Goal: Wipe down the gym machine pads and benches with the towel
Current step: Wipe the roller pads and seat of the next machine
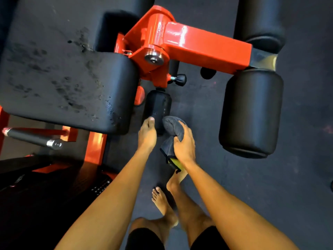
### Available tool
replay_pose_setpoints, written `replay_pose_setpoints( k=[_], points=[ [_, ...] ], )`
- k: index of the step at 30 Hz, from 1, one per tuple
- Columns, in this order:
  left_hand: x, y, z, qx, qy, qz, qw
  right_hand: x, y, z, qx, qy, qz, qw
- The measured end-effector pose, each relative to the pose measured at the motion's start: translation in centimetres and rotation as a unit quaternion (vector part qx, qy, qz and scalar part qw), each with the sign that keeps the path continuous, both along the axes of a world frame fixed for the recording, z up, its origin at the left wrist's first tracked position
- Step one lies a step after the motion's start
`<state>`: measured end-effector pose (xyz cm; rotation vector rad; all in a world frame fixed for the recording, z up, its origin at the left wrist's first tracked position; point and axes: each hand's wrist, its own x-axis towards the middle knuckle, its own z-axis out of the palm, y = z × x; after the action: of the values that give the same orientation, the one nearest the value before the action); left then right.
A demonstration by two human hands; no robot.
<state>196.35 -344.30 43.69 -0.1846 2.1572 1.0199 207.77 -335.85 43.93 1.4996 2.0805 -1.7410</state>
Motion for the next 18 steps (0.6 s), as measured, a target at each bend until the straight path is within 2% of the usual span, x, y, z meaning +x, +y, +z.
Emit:
replay_pose_setpoints(
  k=[5, 9, 11, 16, 18],
  points=[
    [-3.1, 1.1, -4.3, 0.01, 0.0, 0.007, 1.0, -4.0, 1.6, -4.9, -0.006, -0.006, 0.007, 1.0],
    [-4.4, 2.0, -6.6, 0.011, -0.026, 0.009, 1.0, -7.4, 1.9, -8.2, 0.02, 0.031, 0.006, 0.999],
    [-5.2, 2.5, -7.9, 0.017, -0.029, 0.03, 0.999, -8.8, 1.8, -9.7, 0.03, 0.019, 0.007, 0.999],
    [-7.5, 3.7, -10.2, 0.02, 0.026, 0.054, 0.998, -11.2, 0.9, -13.1, 0.066, -0.028, 0.118, 0.99],
    [-7.8, 3.8, -10.9, 0.029, 0.012, 0.061, 0.998, -12.4, 1.4, -14.2, 0.08, -0.04, 0.129, 0.988]
  ],
)
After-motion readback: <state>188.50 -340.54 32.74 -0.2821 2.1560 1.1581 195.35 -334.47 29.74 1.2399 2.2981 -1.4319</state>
